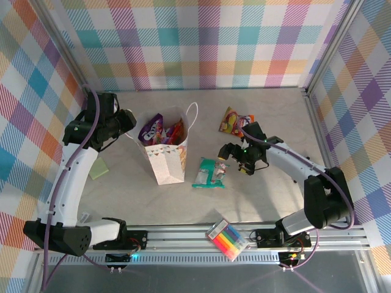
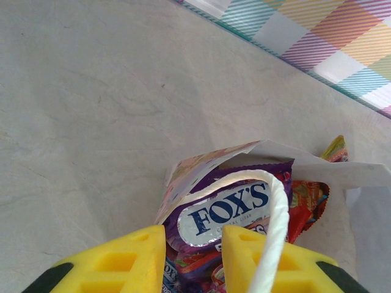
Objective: Place the snacks into the paper bag
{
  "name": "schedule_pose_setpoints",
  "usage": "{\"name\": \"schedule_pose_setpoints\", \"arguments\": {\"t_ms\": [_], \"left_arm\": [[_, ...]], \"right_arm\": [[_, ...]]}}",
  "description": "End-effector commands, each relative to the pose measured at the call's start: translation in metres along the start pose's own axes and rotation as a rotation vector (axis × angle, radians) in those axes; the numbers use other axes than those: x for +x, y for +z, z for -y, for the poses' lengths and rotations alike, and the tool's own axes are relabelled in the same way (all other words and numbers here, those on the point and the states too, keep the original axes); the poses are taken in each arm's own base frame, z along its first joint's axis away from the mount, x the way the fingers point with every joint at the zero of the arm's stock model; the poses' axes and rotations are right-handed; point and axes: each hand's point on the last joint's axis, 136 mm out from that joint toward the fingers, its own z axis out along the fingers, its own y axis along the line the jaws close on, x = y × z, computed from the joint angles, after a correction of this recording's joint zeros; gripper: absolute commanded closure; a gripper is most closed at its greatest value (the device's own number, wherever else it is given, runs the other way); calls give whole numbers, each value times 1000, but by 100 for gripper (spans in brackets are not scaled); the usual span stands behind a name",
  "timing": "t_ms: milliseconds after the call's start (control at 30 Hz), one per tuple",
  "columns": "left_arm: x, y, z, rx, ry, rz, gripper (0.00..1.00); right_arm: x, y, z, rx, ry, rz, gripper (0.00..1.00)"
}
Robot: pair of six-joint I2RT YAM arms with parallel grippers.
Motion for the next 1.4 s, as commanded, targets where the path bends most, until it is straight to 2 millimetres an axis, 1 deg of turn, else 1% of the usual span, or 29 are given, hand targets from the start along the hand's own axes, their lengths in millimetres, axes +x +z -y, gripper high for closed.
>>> {"name": "schedule_pose_setpoints", "arguments": {"t_ms": [0, 200, 300, 567, 867, 1133, 1367], "left_arm": [[1, 1, -8, -26, -8, -2, 70], [2, 3, -9, -29, -9, -7, 70], [1, 2, -9, -28, -8, -4, 70], [2, 1, -9, -29, -9, -5, 70], [4, -1, -12, -34, -9, -5, 69], [5, -4, -14, -39, -5, 1, 69], [6, -6, -15, -42, -1, 2, 69]], "right_arm": [[-1, 10, -1, -29, 13, -17, 1], [6, 23, -4, -53, -9, -61, 1], [12, 31, -3, -38, -23, -88, 1], [22, 46, -9, -30, -46, -126, 1], [31, 54, -14, -26, -75, -152, 1], [42, 59, -26, -37, -118, -185, 0], [48, 64, -33, -38, -138, -197, 3]]}}
